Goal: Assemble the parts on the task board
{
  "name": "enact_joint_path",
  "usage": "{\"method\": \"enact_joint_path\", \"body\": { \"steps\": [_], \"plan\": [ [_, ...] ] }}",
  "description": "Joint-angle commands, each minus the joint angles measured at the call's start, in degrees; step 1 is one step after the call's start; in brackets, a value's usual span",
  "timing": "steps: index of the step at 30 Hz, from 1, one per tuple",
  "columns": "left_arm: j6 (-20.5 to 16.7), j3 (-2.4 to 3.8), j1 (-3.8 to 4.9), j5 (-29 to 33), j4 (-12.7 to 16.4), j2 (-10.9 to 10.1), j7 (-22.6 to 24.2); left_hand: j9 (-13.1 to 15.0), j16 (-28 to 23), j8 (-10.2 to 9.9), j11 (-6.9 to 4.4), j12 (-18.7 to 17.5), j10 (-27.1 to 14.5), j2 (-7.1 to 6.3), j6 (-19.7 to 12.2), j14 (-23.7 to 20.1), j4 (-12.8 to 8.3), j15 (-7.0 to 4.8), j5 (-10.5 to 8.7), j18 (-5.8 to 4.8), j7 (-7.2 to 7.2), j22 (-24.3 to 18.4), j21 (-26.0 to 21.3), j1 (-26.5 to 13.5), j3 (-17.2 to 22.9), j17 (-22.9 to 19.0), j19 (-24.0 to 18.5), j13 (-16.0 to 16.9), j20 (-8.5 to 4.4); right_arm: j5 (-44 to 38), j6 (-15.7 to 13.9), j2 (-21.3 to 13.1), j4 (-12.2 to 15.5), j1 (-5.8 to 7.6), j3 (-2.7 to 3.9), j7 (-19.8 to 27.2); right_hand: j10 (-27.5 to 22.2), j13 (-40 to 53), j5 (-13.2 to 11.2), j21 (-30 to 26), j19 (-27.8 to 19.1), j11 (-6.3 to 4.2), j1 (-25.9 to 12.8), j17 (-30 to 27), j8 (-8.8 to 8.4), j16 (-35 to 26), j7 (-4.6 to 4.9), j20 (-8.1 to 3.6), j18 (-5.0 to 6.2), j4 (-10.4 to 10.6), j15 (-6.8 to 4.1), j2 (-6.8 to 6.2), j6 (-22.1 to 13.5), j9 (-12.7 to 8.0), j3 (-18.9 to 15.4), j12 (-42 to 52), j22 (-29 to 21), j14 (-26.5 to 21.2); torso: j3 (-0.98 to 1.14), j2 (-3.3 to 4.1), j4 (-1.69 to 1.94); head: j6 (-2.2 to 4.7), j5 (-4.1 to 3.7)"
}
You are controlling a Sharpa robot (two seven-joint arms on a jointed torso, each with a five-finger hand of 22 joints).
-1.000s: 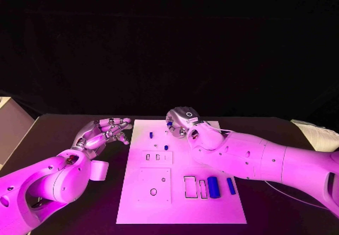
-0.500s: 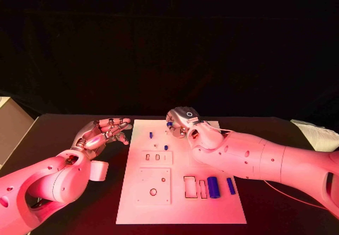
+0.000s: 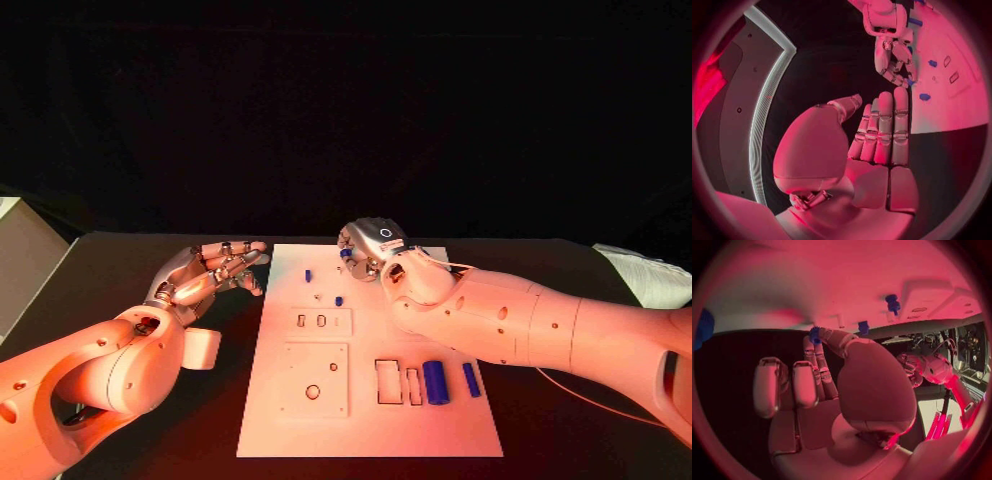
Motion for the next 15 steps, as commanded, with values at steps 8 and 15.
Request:
{"method": "enact_joint_path", "body": {
  "steps": [8,15],
  "plan": [
    [0.9,0.05,0.02,-0.2,0.0,0.2,0.1,0.1,0.2,0.2,0.11,-0.2,-0.3,0.4,-0.4,-0.4,-0.1,0.07,-0.28,0.73,-0.13,0.1,0.2,-0.3,0.3,0.1,-0.5,0.1,0.08,0.2,0.0,0.3,0.2,-0.2,-0.13,1.0,-0.4,-0.2,-0.3,-0.3,-0.5,0.22,0.5,-0.1,-0.54,-0.2,0.13,-0.02,0.29,0.1,0.33,-0.08,-0.7,0.1,0.5,0.0,-0.1,0.7,-0.01,0.03,0.0,-0.04,0.09],
    [0.9,0.05,0.02,-0.2,-0.1,0.3,0.1,0.1,0.2,0.2,0.13,-0.2,-0.4,0.41,-0.5,-0.4,0.0,0.08,-0.28,0.73,-0.12,0.1,0.3,-0.3,0.3,0.1,-0.6,0.1,0.09,0.5,0.2,0.8,0.0,-0.19,-0.13,1.2,-0.2,-0.2,-0.4,-0.3,-0.5,0.19,0.6,-0.1,-0.66,-0.2,0.11,0.0,0.28,0.0,0.33,0.05,-0.9,0.2,0.6,0.1,-0.1,0.7,-0.02,-0.02,0.0,-0.09,0.06]
  ]
}}
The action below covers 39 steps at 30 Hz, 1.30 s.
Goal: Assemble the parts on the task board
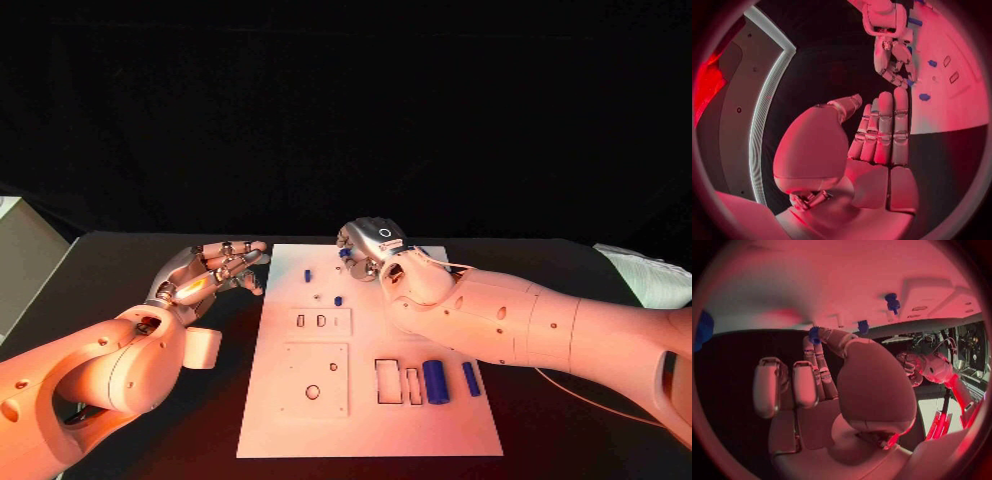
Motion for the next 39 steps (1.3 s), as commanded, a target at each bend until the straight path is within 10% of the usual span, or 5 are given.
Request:
{"method": "enact_joint_path", "body": {
  "steps": [1,30,34,37,39],
  "plan": [
    [0.9,0.05,0.02,-0.2,0.1,0.1,0.1,0.1,0.2,0.2,0.13,-0.2,-0.4,0.41,-0.5,-0.4,0.0,0.08,-0.28,0.73,-0.12,0.1,0.3,-0.3,0.3,0.1,-0.4,0.1,-0.11,0.2,0.6,0.5,0.0,-0.18,-0.11,1.2,-0.1,-0.1,-0.4,-0.3,-0.5,0.06,0.4,0.0,-0.36,-0.2,0.04,0.0,0.28,-0.1,0.33,-0.08,-0.4,0.1,0.4,0.2,0.0,0.7,-0.02,-0.04,0.0,-0.08,-0.04],
    [0.9,0.05,0.02,-0.3,-0.2,0.3,0.0,0.1,0.2,0.2,0.15,-0.2,-0.4,0.41,-0.5,-0.4,-0.1,0.09,-0.29,0.73,-0.1,0.1,0.3,-0.4,0.3,0.1,-0.4,0.1,-0.1,1.2,1.1,0.7,-0.5,-0.15,-0.11,1.7,-5.3,-2.4,-0.9,-3.2,-1.8,1.14,-0.4,-2.3,-1.63,-1.0,0.75,0.69,0.98,0.3,1.21,-1.17,-2.4,0.4,-0.1,-0.1,-3.3,0.1,0.07,0.0,-0.07,-0.18,-0.02],
    [0.9,0.05,0.02,-0.4,-0.3,0.2,-0.1,0.1,0.3,0.2,0.22,-0.3,-0.6,0.39,-0.6,-0.5,-0.1,0.15,-0.3,0.72,-0.02,0.3,0.5,-0.5,0.4,0.0,-0.6,0.0,-0.05,1.7,0.9,0.3,-0.5,-0.15,-0.11,2.1,-15.1,-4.2,0.2,-8.0,-3.3,2.08,3.2,-5.3,-4.26,-2.3,0.89,1.43,2.09,1.9,2.22,1.63,-5.6,-0.4,-14.7,0.4,-8.7,-0.6,0.07,-0.07,-0.12,-0.15,0.02],
    [0.9,0.05,0.02,-0.4,-0.3,0.2,-0.1,0.1,0.3,0.2,0.23,-0.4,-0.7,0.38,-0.6,-0.6,-0.1,0.17,-0.29,0.72,-0.01,0.3,0.5,-0.5,0.4,0.0,-0.6,0.0,-0.04,2.1,0.5,-0.2,-0.1,-0.15,-0.11,2.4,-18.6,-4.2,0.6,-9.7,-3.1,2.97,12.4,-6.1,-5.92,-2.2,0.25,2.04,2.2,13.6,2.64,1.27,-7.0,-1.8,-28.0,0.3,-10.1,-0.7,0.1,-0.04,-0.11,-0.19,0.06],
    [0.9,0.05,0.01,-0.4,-0.3,0.2,-0.1,0.1,0.3,0.1,0.26,-0.4,-0.7,0.36,-0.7,-0.6,-0.1,0.19,-0.29,0.72,0.0,0.3,0.6,-0.5,0.4,0.0,-0.7,0.0,-0.03,2.4,0.2,-0.6,0.4,-0.15,-0.11,2.6,-20.0,-4.3,0.5,-9.9,-3.0,3.03,12.7,-6.1,-6.39,-2.2,0.02,2.07,2.21,14.3,2.66,0.72,-7.8,-2.1,-29.0,-0.1,-10.2,-0.7,0.1,-0.02,-0.09,-0.14,0.04]
  ]
}}
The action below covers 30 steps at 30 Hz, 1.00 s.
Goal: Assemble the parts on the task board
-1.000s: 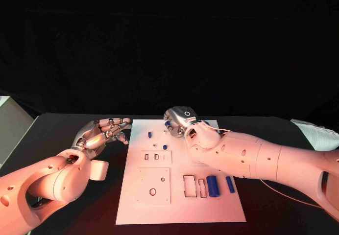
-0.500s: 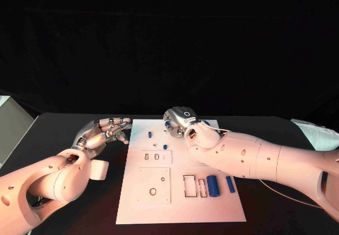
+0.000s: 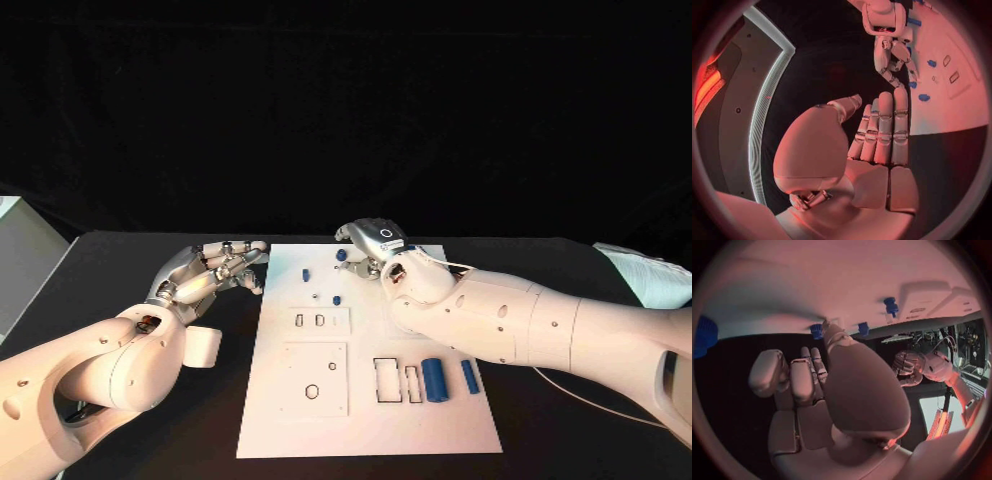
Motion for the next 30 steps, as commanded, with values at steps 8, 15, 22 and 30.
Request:
{"method": "enact_joint_path", "body": {
  "steps": [8,15,22,30],
  "plan": [
    [1.0,0.05,0.01,-0.3,-0.5,0.2,0.2,0.1,0.3,0.1,0.06,-0.2,-0.6,0.13,-0.3,-0.5,-0.1,0.0,-0.29,0.73,0.02,0.1,0.3,-0.3,0.4,0.0,-0.4,0.0,0.04,2.2,-1.2,-3.6,4.9,0.11,0.29,1.8,2.0,0.2,0.2,0.0,0.4,-0.24,0.8,0.3,-0.31,0.4,0.0,0.3,0.37,1.6,0.05,0.45,-0.7,-0.5,-1.3,0.3,0.3,0.2,0.1,-0.17,-0.01,0.25,0.08],
    [1.2,0.04,-0.01,-0.3,-1.3,0.3,0.3,0.1,0.3,0.1,0.06,-0.2,-0.6,0.13,-0.3,-0.5,-0.1,0.0,-0.29,0.73,0.02,0.1,0.3,-0.3,0.4,0.0,-0.4,0.0,0.04,11.7,-0.4,-9.3,9.2,1.39,0.93,6.4,16.2,2.1,2.2,1.5,1.3,-2.31,0.4,2.6,1.0,1.9,0.74,-1.26,-0.01,1.3,-1.64,1.49,2.4,-0.5,4.1,4.3,2.5,0.8,0.4,-0.66,-0.45,0.43,0.32],
    [1.3,0.03,-0.04,-0.3,-2.2,0.3,0.3,0.1,0.2,0.1,0.08,-0.3,-0.7,0.15,-0.3,-0.6,-0.1,0.02,-0.29,0.73,0.03,0.2,0.4,-0.3,0.4,0.0,-0.5,0.0,0.07,17.2,5.4,-14.2,10.5,2.92,1.06,11.0,27.5,7.1,3.2,5.0,2.7,-4.65,-2.0,7.3,1.54,4.1,-0.53,-2.69,-0.81,1.1,-3.4,-1.1,3.5,-0.5,6.2,10.9,6.9,1.9,0.91,-1.14,-1.34,0.48,0.57],
    [1.6,0.03,-0.16,-0.3,-2.6,0.5,0.3,0.1,0.2,0.1,0.08,-0.3,-0.7,0.15,-0.3,-0.6,-0.1,0.02,-0.29,0.73,0.03,0.2,0.4,-0.3,0.4,0.0,-0.5,0.0,0.07,21.9,14.1,-15.7,7.8,3.72,1.1,8.6,36.2,80.8,6.3,14.7,6.3,-3.32,-4.6,26.9,3.83,11.5,0.28,-1.93,-3.19,1.2,-2.28,-0.35,-0.6,0.1,0.2,81.8,19.0,5.2,1.25,-1.18,-1.48,0.37,0.63]
  ]
}}
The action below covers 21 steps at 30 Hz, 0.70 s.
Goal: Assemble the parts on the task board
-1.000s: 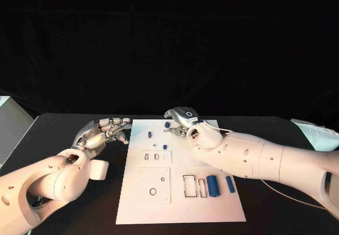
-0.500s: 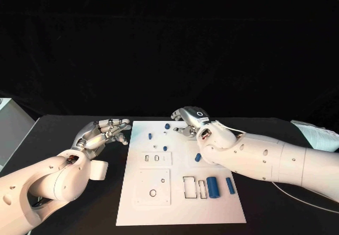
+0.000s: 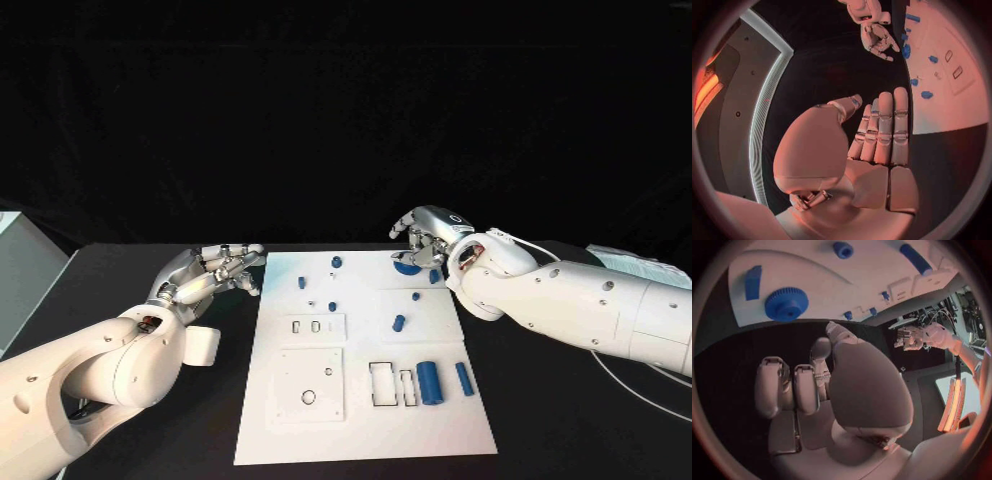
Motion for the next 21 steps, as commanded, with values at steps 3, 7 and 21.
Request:
{"method": "enact_joint_path", "body": {
  "steps": [3,7,21],
  "plan": [
    [1.4,0.04,-0.17,-0.4,0.0,0.2,0.4,0.1,0.2,0.1,-0.12,-0.3,-0.5,0.15,-0.3,-0.6,0.0,0.02,-0.29,0.72,0.03,0.1,0.2,-0.3,0.3,0.0,-0.5,0.0,0.07,5.2,10.7,-0.2,-2.0,0.31,0.03,-1.7,7.8,41.5,1.3,8.5,3.8,1.6,-2.1,17.3,1.96,5.8,1.77,1.76,-2.94,0.4,2.24,1.28,-4.5,0.3,-5.3,38.2,10.5,5.2,0.09,0.04,0.05,-0.18,-0.24],
    [1.4,0.04,-0.27,-0.6,-0.1,0.2,0.3,0.1,0.2,0.1,-0.12,-0.3,-0.5,0.15,-0.3,-0.6,0.0,0.02,-0.29,0.72,0.03,0.1,0.2,-0.3,0.3,0.0,-0.5,0.0,0.07,5.2,12.9,0.2,-3.4,0.41,0.04,-3.6,8.9,42.8,1.0,10.2,4.6,1.97,-2.4,19.9,2.47,6.5,1.99,2.13,-3.4,0.5,2.6,1.47,-5.2,0.3,-6.7,39.2,12.6,5.7,0.14,0.17,0.03,-0.2,-0.28],
    [1.6,0.04,-0.34,-0.8,0.0,0.2,0.2,0.1,0.2,0.1,-0.12,-0.3,-0.5,0.15,-0.3,-0.6,0.0,0.02,-0.29,0.72,0.03,0.1,0.2,-0.3,0.3,0.0,-0.5,0.0,0.07,2.7,13.3,1.1,-5.3,0.45,0.04,-7.5,9.9,43.8,1.4,12.7,5.8,2.17,-2.7,21.8,3.23,6.9,2.12,2.44,-4.14,0.5,2.86,2.02,-5.4,0.4,-7.4,40.0,15.6,6.1,0.05,0.1,-0.03,-0.84,-0.37]
  ]
}}
